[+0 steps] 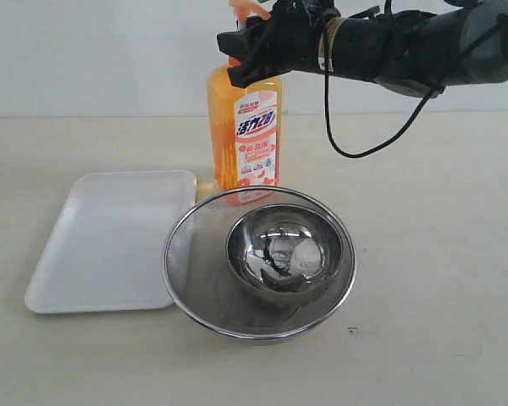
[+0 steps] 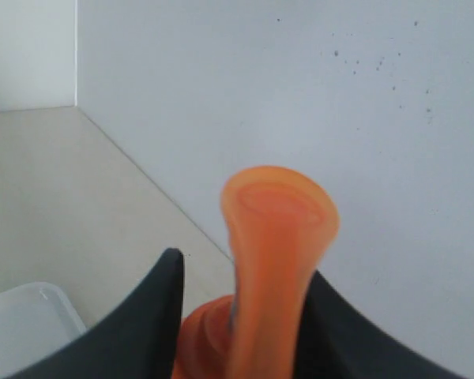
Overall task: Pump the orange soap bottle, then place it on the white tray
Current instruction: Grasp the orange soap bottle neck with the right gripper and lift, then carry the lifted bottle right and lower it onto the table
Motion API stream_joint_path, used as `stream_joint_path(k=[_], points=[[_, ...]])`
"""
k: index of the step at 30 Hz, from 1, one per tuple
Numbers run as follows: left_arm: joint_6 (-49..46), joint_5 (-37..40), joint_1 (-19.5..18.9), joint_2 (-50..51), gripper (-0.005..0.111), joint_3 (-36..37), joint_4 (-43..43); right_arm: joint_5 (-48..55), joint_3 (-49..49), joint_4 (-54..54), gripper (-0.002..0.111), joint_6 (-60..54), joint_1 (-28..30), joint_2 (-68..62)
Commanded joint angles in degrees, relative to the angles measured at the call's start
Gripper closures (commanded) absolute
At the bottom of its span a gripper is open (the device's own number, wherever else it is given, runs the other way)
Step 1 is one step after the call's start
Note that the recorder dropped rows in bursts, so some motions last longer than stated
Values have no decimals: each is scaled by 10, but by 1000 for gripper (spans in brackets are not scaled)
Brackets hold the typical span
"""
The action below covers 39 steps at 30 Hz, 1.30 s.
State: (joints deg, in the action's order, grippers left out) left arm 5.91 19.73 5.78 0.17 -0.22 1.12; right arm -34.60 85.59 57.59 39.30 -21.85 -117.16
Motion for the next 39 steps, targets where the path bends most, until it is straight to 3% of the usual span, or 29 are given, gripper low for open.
stream_joint_path(k=[1,8,33,39], points=[[1,-3,-3,-2,102,2,-1,10,4,-73,104,-48,0,5],[1,-3,-3,-2,102,2,-1,-2,8,-152,109,-131,0,5],[1,-3,-3,-2,102,2,-1,140,17,-171,108,-126,2,116],[1,-3,-3,-2,102,2,-1,115,-49,-170,108,-114,44,172]])
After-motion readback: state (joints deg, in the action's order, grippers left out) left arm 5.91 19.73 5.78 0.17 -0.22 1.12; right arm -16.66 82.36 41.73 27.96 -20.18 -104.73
